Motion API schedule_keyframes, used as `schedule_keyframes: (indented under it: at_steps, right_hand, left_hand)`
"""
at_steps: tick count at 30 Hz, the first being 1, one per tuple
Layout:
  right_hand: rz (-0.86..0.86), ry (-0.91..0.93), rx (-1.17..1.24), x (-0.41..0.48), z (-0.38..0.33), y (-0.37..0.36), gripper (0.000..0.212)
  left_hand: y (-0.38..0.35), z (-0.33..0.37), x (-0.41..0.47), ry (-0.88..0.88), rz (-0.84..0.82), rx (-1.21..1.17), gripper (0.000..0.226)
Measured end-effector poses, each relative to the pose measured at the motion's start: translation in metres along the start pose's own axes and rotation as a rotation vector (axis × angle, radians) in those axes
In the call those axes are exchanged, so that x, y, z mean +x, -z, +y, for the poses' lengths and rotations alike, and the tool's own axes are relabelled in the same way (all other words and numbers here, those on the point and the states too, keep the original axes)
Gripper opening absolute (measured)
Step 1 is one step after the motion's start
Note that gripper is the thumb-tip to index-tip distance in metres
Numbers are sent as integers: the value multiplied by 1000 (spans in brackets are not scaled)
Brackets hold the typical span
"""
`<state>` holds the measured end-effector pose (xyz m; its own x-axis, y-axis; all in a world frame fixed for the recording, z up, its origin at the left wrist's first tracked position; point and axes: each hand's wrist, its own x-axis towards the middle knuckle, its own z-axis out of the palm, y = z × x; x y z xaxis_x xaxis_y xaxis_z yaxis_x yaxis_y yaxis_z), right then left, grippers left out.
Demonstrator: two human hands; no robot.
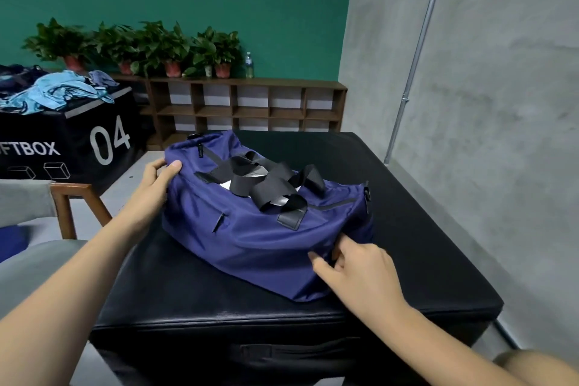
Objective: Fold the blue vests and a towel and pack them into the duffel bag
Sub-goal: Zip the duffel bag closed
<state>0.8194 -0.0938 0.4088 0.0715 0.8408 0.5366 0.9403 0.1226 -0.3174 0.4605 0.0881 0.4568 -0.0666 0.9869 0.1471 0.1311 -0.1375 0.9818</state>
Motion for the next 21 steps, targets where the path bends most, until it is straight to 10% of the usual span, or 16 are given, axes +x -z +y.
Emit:
schedule_keyframes:
  at_steps: [11,16,21]
  right_hand:
    - [-30,-353,53,62,92,15,35]
    - [-91,-467,271,57,100,2,37]
    - [-131,-453,454,35,91,-19,99]
  left_hand:
    - [-30,-7,-26,-65,-126,69,41]
    - [-41,-19,-29,-129,-1,247,94]
    - [-63,-28,-40,3,-166,263,132]
